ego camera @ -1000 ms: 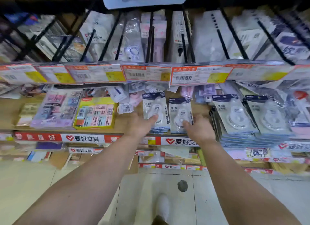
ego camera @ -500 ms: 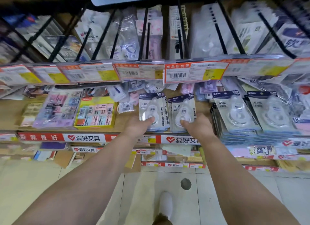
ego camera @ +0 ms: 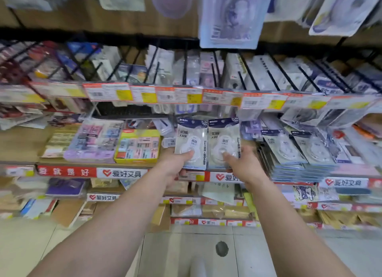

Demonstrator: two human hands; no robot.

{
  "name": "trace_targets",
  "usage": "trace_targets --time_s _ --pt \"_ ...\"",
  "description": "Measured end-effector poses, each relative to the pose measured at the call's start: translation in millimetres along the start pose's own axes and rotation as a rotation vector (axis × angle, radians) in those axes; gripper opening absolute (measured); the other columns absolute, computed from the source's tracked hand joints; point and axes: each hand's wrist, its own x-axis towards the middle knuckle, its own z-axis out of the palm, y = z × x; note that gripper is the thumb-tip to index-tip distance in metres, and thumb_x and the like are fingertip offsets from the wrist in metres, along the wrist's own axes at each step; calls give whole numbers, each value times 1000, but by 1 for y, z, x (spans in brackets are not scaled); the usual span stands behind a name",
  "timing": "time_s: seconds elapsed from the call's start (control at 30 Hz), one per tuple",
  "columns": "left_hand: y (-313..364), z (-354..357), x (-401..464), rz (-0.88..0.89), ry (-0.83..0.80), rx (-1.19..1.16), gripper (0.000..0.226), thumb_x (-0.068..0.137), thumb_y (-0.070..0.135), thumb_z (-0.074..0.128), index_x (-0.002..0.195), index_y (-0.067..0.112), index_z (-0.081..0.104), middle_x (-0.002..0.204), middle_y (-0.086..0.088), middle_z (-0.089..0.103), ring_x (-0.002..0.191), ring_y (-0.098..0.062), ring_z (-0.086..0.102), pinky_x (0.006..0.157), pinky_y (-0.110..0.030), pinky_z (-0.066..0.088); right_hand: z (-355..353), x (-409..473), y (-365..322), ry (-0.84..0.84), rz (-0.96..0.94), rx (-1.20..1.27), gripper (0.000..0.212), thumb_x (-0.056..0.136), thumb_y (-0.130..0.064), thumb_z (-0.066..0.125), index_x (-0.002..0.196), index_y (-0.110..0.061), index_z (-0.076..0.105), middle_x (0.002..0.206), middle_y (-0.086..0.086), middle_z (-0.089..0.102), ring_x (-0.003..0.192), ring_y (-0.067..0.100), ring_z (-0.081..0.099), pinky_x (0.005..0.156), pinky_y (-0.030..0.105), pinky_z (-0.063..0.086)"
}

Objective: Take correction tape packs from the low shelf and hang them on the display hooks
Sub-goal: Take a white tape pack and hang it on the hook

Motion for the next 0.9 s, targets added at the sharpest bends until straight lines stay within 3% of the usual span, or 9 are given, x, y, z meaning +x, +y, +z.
trace_targets --time_s 0.13,0.2,0.3,0.4,0.47,0.53,0.6,0.73,0.9 --pt "2 -65 -29 61 -5 -40 13 90 21 73 98 20 62 98 0 71 88 -20 66 70 -32 50 48 -42 -27 -92 -68 103 46 94 -35 63 131 -16 44 103 1 65 72 14 61 59 27 47" --pt "-1 -104 -43 92 28 -64 13 90 19 73 98 19 62 95 0 70 83 -18 65 68 -30 50 78 -65 -46 -134 -83 132 35 95 -33 64 122 -23 43 96 -3 63 75 14 60 63 28 47" --pt "-10 -174 -66 109 88 -94 17 90 21 73 97 16 59 95 -2 67 78 -16 62 57 -27 47 131 -99 -73 -198 -146 116 36 92 -35 67 120 -18 52 106 3 70 76 13 64 66 31 49" --pt "-17 -248 -93 145 164 -110 50 85 29 78 124 7 56 120 -11 65 86 -23 65 48 -23 48 184 -140 -105 -255 -212 104 44 89 -39 69 125 -18 53 112 3 70 85 17 69 69 30 53" --pt "-21 -293 -114 194 219 -117 58 78 33 81 125 9 57 117 -12 69 79 -22 66 52 -24 52 216 -168 -126 -294 -253 93 59 82 -52 70 126 -18 50 117 5 66 85 19 71 67 34 57" --pt "-20 -331 -136 240 280 -103 42 75 35 82 106 15 62 102 -8 72 82 -25 68 70 -36 58 245 -190 -144 -310 -298 91 67 76 -57 71 127 -20 49 117 4 67 88 19 71 78 42 60" --pt "-19 -364 -154 287 335 -107 28 82 31 79 97 19 59 97 -5 71 85 -25 68 74 -39 55 267 -214 -163 -337 -346 94 45 88 -41 69 124 -23 48 113 1 69 90 18 70 82 44 60" --pt "-12 -412 -179 368 385 -156 23 87 28 75 103 21 59 103 -4 70 84 -21 65 66 -30 48 297 -245 -197 -370 -426 82 39 95 -30 63 129 -19 46 113 4 68 81 15 69 60 28 53" --pt "10 -435 -200 471 381 -169 25 90 27 72 110 17 60 106 -5 68 71 -13 59 54 -25 41 303 -266 -233 -332 -535 101 36 95 -30 63 126 -20 49 109 0 69 87 22 68 67 35 54"
